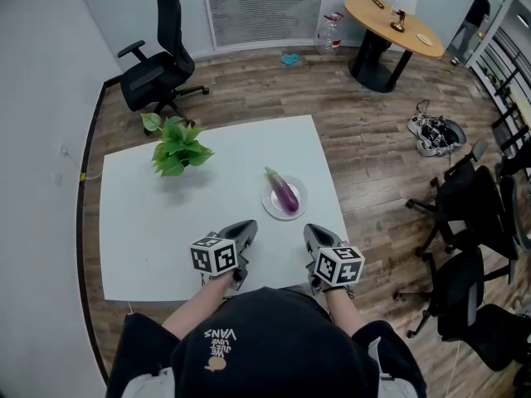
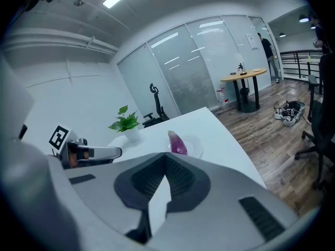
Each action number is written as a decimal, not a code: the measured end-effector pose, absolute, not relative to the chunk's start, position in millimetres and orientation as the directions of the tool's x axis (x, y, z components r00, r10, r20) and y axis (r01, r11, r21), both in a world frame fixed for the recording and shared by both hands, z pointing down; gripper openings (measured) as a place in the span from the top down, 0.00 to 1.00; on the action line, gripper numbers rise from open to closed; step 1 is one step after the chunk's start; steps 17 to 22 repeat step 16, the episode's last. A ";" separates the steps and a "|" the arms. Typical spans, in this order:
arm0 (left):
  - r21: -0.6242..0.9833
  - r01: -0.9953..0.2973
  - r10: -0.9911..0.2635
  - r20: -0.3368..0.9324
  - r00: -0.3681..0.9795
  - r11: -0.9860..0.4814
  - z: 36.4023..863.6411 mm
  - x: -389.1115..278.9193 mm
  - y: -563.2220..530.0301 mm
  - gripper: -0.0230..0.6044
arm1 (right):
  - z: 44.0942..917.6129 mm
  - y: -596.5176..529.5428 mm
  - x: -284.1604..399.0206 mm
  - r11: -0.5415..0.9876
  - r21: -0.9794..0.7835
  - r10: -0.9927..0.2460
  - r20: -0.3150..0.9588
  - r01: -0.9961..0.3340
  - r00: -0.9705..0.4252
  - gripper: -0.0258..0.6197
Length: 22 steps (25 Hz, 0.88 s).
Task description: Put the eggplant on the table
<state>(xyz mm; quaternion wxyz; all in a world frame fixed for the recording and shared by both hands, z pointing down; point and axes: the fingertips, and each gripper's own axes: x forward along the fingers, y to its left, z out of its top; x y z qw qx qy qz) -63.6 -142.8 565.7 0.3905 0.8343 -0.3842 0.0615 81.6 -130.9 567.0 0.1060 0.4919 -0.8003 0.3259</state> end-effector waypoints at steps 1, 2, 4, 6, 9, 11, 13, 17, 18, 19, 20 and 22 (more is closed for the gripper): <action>0.604 -0.690 -0.593 0.404 0.697 -0.399 566.1 -64.0 -143.2 0.95 | 566.5 -131.5 81.4 0.305 -0.417 -0.718 0.490 -0.857 -0.494 0.93; 0.605 -0.690 -0.592 0.404 0.697 -0.398 566.2 -64.3 -143.6 0.95 | 566.1 -132.2 81.4 0.305 -0.416 -0.718 0.490 -0.857 -0.494 0.93; 0.607 -0.688 -0.592 0.403 0.697 -0.397 566.1 -64.5 -144.3 0.95 | 565.5 -133.6 81.4 0.306 -0.414 -0.718 0.491 -0.857 -0.494 0.93; 0.607 -0.687 -0.592 0.402 0.698 -0.399 566.1 -64.1 -144.6 0.95 | 565.1 -134.9 81.2 0.308 -0.413 -0.718 0.490 -0.857 -0.494 0.93; 0.606 -0.687 -0.594 0.400 0.698 -0.400 566.6 -63.0 -144.9 0.95 | 565.3 -136.0 81.6 0.310 -0.413 -0.718 0.488 -0.856 -0.496 0.93; 0.606 -0.688 -0.594 0.401 0.698 -0.399 566.8 -62.2 -145.0 0.95 | 565.3 -136.2 81.9 0.312 -0.413 -0.717 0.488 -0.855 -0.498 0.93; 0.607 -0.688 -0.594 0.401 0.698 -0.398 566.5 -61.2 -145.4 0.95 | 565.2 -136.5 82.4 0.313 -0.414 -0.717 0.488 -0.855 -0.498 0.93; 0.606 -0.686 -0.594 0.397 0.699 -0.402 564.2 -59.8 -146.8 0.95 | 564.7 -137.8 83.2 0.313 -0.415 -0.718 0.486 -0.855 -0.499 0.93; 0.606 -0.686 -0.594 0.397 0.699 -0.402 564.2 -59.8 -146.8 0.95 | 564.7 -137.8 83.2 0.313 -0.415 -0.718 0.486 -0.855 -0.499 0.93; 0.606 -0.686 -0.594 0.397 0.699 -0.402 564.2 -59.8 -146.8 0.95 | 564.7 -137.8 83.2 0.313 -0.415 -0.718 0.486 -0.855 -0.499 0.93; 0.606 -0.686 -0.594 0.397 0.699 -0.402 564.2 -59.8 -146.8 0.95 | 564.7 -137.8 83.2 0.313 -0.415 -0.718 0.486 -0.855 -0.499 0.93; 0.606 -0.686 -0.594 0.397 0.699 -0.402 564.2 -59.8 -146.8 0.95 | 564.7 -137.8 83.2 0.313 -0.415 -0.718 0.486 -0.855 -0.499 0.93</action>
